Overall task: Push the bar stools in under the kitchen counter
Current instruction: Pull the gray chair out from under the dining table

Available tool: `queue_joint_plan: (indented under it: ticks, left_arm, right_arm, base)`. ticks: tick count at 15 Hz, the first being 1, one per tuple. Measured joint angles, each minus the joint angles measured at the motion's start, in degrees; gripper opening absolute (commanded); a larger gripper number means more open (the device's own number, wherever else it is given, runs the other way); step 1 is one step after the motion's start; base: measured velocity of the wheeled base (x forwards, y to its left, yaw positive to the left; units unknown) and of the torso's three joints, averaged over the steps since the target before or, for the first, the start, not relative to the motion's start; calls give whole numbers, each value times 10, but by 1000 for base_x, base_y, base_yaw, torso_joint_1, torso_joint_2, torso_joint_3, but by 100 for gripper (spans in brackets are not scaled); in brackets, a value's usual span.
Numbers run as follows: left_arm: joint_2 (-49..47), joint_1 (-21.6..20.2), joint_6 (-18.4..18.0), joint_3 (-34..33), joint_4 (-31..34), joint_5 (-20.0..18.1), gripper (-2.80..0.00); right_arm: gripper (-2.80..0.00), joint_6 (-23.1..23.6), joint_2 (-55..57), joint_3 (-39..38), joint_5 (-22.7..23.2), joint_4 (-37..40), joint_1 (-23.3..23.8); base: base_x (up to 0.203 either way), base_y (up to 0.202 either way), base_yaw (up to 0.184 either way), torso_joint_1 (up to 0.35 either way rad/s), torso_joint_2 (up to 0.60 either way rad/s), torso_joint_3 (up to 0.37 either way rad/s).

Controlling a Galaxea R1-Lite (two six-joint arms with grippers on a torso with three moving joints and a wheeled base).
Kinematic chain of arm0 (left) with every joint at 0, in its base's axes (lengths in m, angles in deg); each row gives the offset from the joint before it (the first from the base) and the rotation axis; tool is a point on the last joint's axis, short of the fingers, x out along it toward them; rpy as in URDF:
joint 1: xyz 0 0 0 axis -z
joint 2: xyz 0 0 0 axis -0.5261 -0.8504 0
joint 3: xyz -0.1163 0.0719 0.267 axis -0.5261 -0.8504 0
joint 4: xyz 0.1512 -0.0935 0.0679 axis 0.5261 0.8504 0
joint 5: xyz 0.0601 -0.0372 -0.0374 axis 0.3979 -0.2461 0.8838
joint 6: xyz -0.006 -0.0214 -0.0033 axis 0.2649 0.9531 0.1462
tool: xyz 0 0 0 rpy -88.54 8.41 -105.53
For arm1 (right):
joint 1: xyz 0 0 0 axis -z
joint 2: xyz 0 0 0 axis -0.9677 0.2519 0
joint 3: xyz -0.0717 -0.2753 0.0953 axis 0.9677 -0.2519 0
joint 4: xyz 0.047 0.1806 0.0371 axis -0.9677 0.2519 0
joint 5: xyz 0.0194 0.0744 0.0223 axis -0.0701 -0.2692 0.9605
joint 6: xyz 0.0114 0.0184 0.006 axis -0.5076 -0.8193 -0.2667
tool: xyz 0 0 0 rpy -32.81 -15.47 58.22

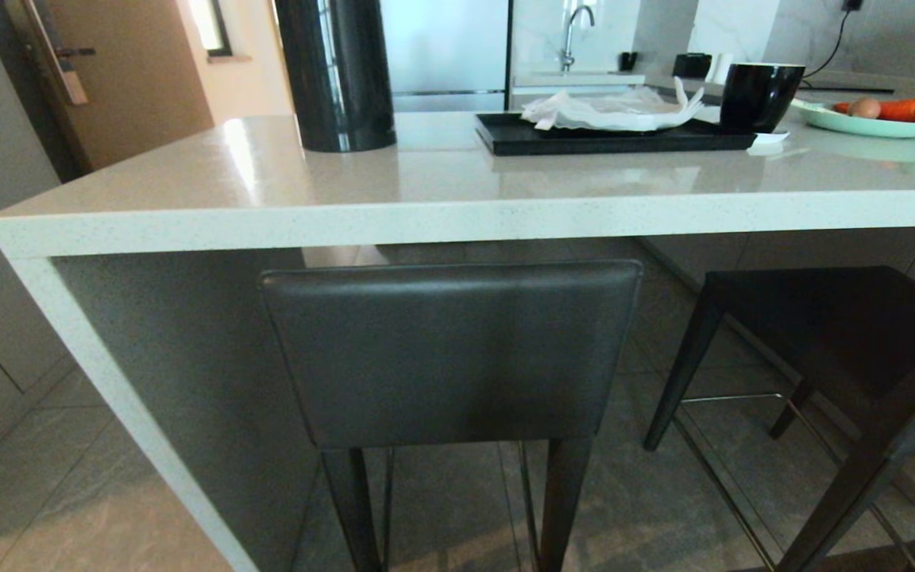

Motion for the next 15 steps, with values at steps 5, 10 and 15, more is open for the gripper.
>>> queue_joint_plan:
  ticks: [5,10,15]
  left_arm:
    - [0,0,0,0,0,0,-280]
    - [0,0,0,0,0,0,-280]
    - [0,0,0,0,0,0,-280]
  right_arm:
    - [-280,0,0,0,0,0,0]
    - [-280,0,0,0,0,0,0]
    - [-280,0,0,0,0,0,0]
  base:
    - [0,0,0,0,0,0]
    - [0,0,0,0,0,0]
    - [0,0,0,0,0,0]
